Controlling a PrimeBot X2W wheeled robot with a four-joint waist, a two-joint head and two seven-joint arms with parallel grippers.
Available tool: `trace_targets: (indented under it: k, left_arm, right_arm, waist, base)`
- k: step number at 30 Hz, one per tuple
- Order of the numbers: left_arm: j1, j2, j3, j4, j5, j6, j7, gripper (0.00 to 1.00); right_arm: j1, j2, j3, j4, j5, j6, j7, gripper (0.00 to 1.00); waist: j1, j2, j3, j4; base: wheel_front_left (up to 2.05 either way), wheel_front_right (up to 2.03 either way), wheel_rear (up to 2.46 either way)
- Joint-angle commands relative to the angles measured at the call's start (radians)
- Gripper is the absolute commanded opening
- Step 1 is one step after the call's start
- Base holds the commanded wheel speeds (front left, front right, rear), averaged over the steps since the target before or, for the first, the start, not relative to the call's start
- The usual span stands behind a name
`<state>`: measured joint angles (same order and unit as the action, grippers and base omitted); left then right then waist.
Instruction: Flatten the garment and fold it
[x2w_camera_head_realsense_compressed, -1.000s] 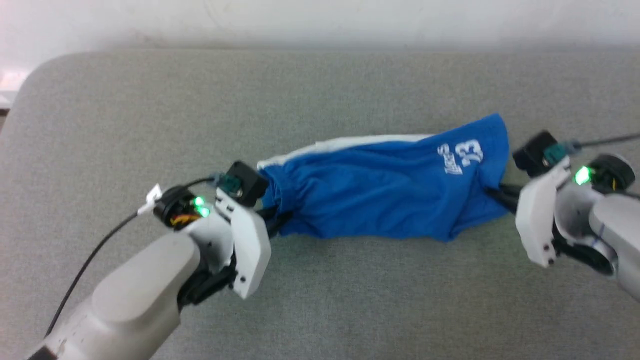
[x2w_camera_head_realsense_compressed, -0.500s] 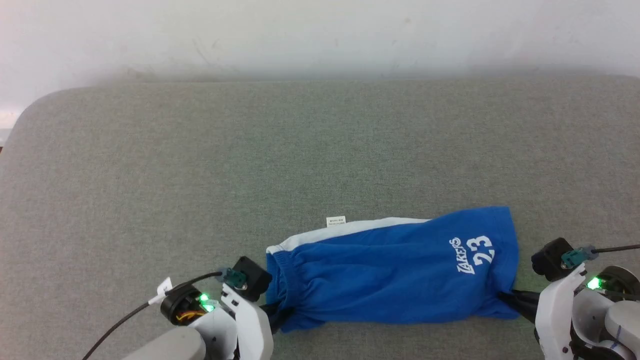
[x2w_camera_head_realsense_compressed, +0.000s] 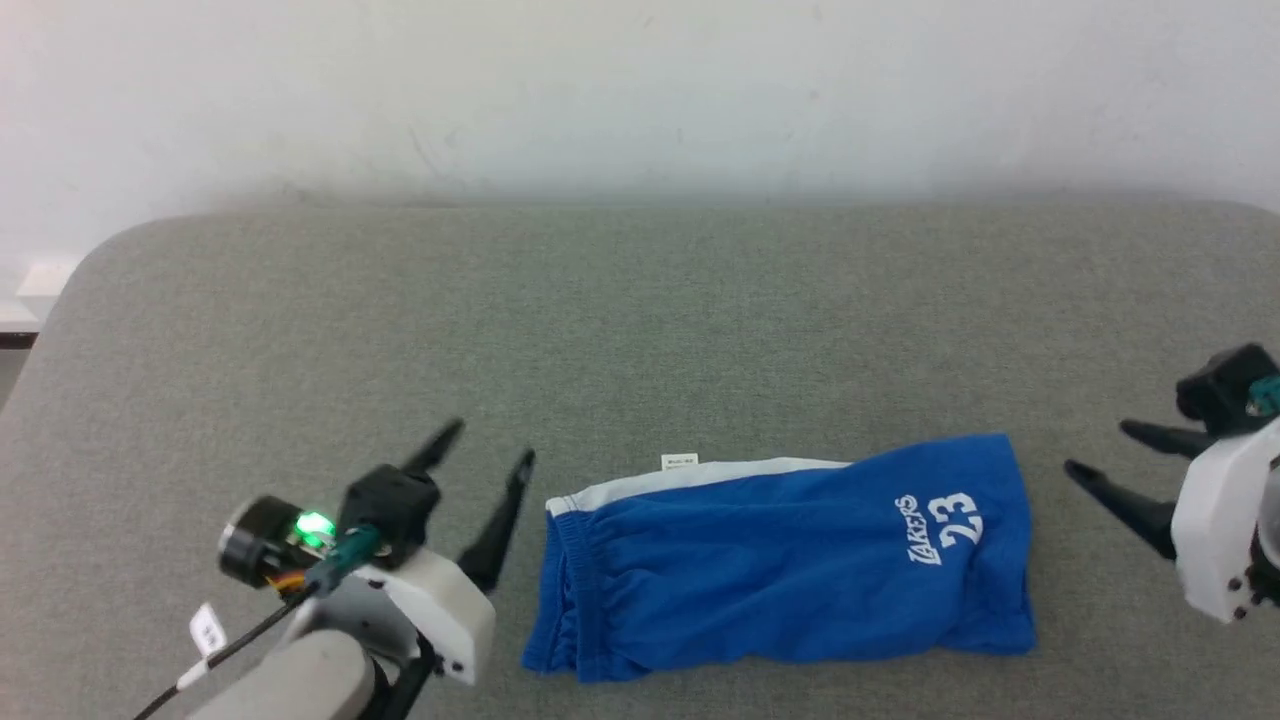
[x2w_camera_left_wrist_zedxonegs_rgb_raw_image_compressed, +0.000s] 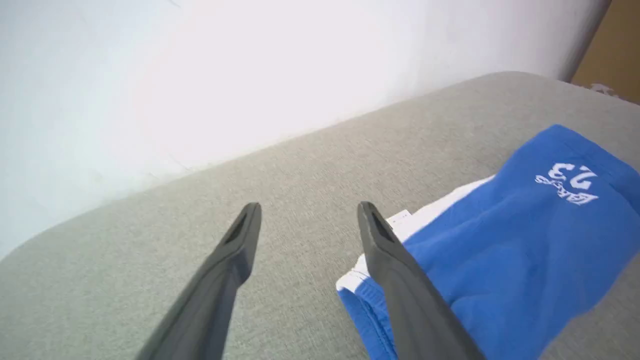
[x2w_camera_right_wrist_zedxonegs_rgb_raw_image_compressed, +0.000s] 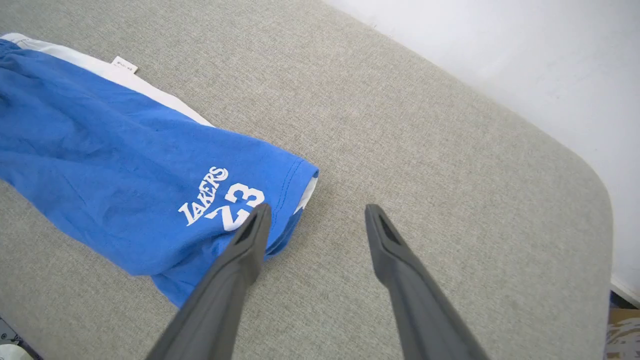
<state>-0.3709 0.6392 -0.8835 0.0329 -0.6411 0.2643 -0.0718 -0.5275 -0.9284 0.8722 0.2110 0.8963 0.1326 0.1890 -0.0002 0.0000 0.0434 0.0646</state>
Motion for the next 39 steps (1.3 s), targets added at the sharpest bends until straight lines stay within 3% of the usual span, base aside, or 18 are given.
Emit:
trace_targets:
  k: [1,7,13,19,24,29,30,31,32,39]
  left_arm:
    - [0.018,-0.002,0.033,-0.01,0.029,0.057,-0.061,1.0]
    - [0.037,-0.025,0.136,-0.01,0.128,0.239,-0.18,1.0]
    - [0.103,-0.078,0.27,-0.07,0.236,0.34,-0.189,1.0]
    - [0.194,-0.152,0.376,-0.098,0.332,0.333,-0.19,1.0]
    - [0.232,-0.219,0.442,-0.074,0.392,0.271,-0.19,1.0]
    - [0.254,-0.27,0.488,-0.046,0.434,0.224,-0.19,1.0]
    - [0.26,-0.28,0.499,-0.04,0.443,0.212,-0.19,1.0]
    - [0.264,-0.288,0.511,-0.04,0.454,0.201,-0.19,1.0]
    - [0.269,-0.295,0.523,-0.039,0.464,0.193,-0.19,1.0]
    - [0.285,-0.342,0.594,-0.054,0.514,0.132,-0.19,1.0]
  right_arm:
    - [-0.004,-0.006,-0.027,-0.021,-0.018,-0.002,0.048,1.0]
    - [-0.002,0.007,-0.082,-0.047,0.0,-0.002,0.25,1.0]
    - [-0.015,0.078,-0.108,0.036,0.014,-0.002,0.387,1.0]
    - [0.0,0.198,-0.131,0.176,0.028,-0.002,0.418,1.0]
    - [0.041,0.277,-0.107,0.284,0.026,-0.002,0.41,1.0]
    - [0.07,0.308,-0.073,0.323,0.033,-0.002,0.392,1.0]
    - [0.071,0.31,-0.068,0.327,0.035,-0.002,0.384,0.81]
    - [0.07,0.309,-0.065,0.33,0.035,-0.002,0.371,0.3]
    - [0.065,0.306,-0.061,0.332,0.033,-0.002,0.358,0.0]
    - [0.011,0.252,-0.085,0.3,0.026,-0.002,0.238,0.0]
  waist:
    - [0.0002,0.0,-0.001,0.013]
    - [0.0002,0.0,0.02,0.042]
    - [0.0002,0.0,0.06,0.06]
    - [0.0002,0.0,0.092,0.078]
    - [0.0002,0.0,0.103,0.09]
    - [0.0002,0.0,0.098,0.087]
    - [0.0002,0.0,0.096,0.084]
    - [0.0002,0.0,0.094,0.081]
    - [0.0002,0.0,0.092,0.077]
    - [0.0002,0.0,0.075,0.057]
  base:
    - [0.0,0.0,0.0]
    - [0.0,0.0,0.0]
    - [0.0,0.0,0.0]
    - [0.0,0.0,0.0]
    - [0.0,0.0,0.0]
    - [0.0,0.0,0.0]
    - [0.0,0.0,0.0]
    - [0.0,0.0,0.0]
    - [0.0,0.0,0.0]
    - [0.0,0.0,0.0]
